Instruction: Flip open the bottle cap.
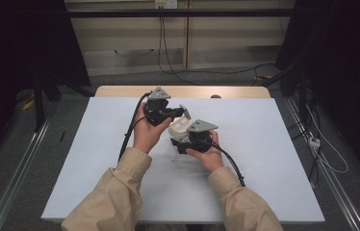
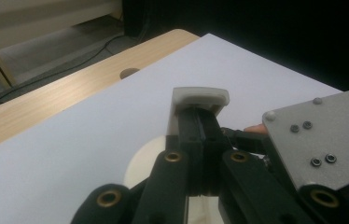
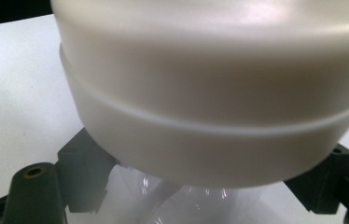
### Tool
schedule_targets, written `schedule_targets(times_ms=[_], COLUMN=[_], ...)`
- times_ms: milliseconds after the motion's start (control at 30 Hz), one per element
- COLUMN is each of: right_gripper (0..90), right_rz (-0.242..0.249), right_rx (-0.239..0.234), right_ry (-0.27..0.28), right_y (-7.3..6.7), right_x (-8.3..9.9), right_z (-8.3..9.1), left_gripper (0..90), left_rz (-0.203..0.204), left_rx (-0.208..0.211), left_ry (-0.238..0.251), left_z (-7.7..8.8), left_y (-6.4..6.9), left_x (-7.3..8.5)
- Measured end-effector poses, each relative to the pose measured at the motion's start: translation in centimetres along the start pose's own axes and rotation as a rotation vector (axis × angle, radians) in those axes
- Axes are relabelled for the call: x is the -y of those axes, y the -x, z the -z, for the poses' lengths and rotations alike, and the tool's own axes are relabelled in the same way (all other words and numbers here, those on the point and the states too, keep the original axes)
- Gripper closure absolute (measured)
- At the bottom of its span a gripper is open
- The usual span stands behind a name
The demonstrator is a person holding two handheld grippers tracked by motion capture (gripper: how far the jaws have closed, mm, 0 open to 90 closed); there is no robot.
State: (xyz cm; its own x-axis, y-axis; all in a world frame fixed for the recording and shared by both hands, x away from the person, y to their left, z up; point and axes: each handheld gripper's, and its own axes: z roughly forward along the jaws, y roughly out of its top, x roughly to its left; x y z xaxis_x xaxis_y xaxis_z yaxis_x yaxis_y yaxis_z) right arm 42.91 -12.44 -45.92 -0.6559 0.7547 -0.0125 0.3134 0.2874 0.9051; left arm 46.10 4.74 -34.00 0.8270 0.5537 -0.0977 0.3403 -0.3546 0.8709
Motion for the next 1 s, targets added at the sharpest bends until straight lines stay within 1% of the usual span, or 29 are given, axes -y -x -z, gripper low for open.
schedule_targets(times_ms=[233,267,333,433,467,567,700,767,800,1000], right_gripper=[18.8,18.8,18.9,18.9,18.9,18.9,19.0,18.9,18.9,19.0], right_rz=[0.001,0.002,0.001,0.003,0.001,0.001,0.001,0.001,0.000,-0.002], right_rx=[-0.005,-0.005,-0.006,-0.007,-0.007,-0.006,-0.006,-0.007,-0.007,-0.009], right_ry=[-0.002,-0.002,-0.002,-0.003,-0.004,-0.004,-0.005,-0.004,-0.005,-0.005], right_y=[0.1,0.1,0.1,0.1,0.1,0.1,0.1,0.1,0.1,0.1], right_x=[0.0,0.0,0.0,0.0,0.0,0.0,0.0,0.0,0.0,0.0], right_z=[0.0,0.0,0.0,0.0,0.0,0.0,0.0,0.0,0.0,0.0], left_gripper=[90.0,90.0,90.0,90.0,90.0,90.0,90.0,90.0,90.0,90.0], left_rz=[-0.002,-0.004,0.002,0.002,-0.005,-0.004,-0.019,-0.019,-0.018,-0.020], left_rx=[0.000,-0.001,0.002,0.001,-0.002,0.003,-0.002,-0.004,0.002,0.010], left_ry=[0.005,-0.003,0.003,0.001,-0.003,-0.001,-0.007,-0.009,-0.007,-0.006], left_z=[-0.2,-0.2,-0.3,-0.4,-0.4,-0.5,-0.6,-0.7,-0.7,-1.1], left_y=[0.0,-0.1,-0.1,-0.1,-0.1,-0.1,-0.1,0.0,0.0,0.0], left_x=[-0.2,-0.3,-0.3,-0.5,-0.6,-0.7,-1.0,-1.1,-1.2,-1.3])
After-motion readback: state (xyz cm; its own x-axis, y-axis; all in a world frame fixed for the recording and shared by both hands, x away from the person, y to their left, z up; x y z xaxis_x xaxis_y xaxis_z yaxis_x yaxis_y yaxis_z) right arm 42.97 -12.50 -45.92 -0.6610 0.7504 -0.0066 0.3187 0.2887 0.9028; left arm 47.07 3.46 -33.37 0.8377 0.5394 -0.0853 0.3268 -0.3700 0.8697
